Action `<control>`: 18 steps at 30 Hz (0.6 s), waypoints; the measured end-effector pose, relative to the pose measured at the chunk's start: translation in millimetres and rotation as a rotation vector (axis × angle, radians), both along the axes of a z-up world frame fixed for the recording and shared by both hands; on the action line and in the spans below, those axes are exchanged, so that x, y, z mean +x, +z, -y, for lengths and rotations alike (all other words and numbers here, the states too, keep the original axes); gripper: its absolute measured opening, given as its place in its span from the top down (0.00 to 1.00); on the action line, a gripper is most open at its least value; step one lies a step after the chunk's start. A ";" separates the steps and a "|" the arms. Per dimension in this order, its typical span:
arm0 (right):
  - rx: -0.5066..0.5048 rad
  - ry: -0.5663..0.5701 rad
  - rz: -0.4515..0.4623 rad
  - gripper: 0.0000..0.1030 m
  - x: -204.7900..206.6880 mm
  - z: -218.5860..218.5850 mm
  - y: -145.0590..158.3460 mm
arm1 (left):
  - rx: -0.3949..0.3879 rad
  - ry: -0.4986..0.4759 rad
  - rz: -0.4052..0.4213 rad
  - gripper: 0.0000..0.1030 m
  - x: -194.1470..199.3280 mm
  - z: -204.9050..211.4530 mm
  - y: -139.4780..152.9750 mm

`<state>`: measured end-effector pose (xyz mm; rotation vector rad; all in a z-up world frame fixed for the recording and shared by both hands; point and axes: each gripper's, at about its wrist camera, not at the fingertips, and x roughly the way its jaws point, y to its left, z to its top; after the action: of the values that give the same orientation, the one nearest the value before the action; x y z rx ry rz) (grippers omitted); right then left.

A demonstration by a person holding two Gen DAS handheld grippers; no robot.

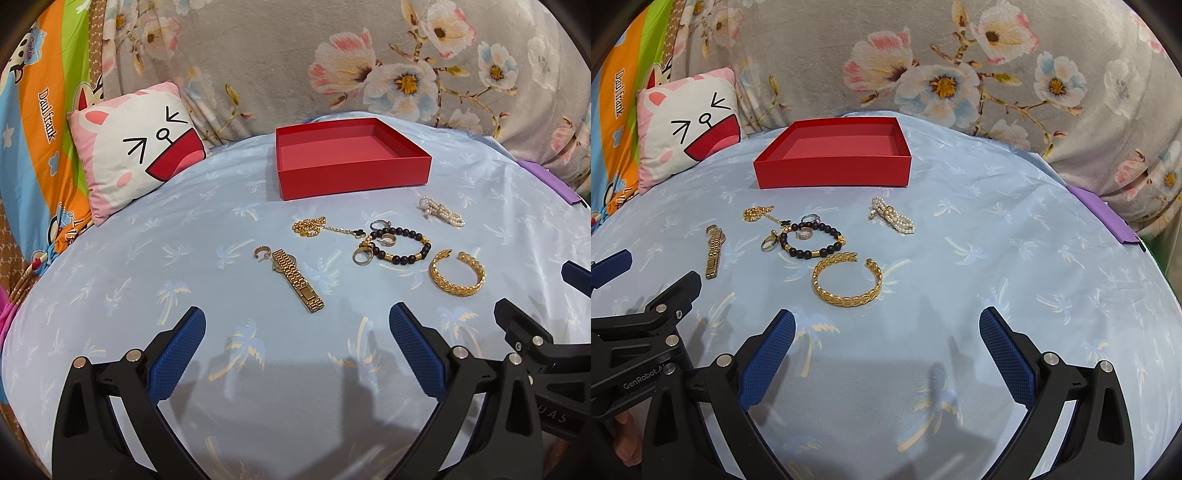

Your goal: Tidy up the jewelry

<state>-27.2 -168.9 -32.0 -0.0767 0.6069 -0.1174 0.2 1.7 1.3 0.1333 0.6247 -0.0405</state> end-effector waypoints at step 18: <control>0.002 0.001 -0.001 0.05 0.2 0.3 0.2 | -0.001 0.000 -0.001 0.06 0.3 0.1 0.0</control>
<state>-27.0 -169.2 -31.8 -0.0752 0.6085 -0.1162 0.6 1.6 1.4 0.1326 0.6261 -0.0405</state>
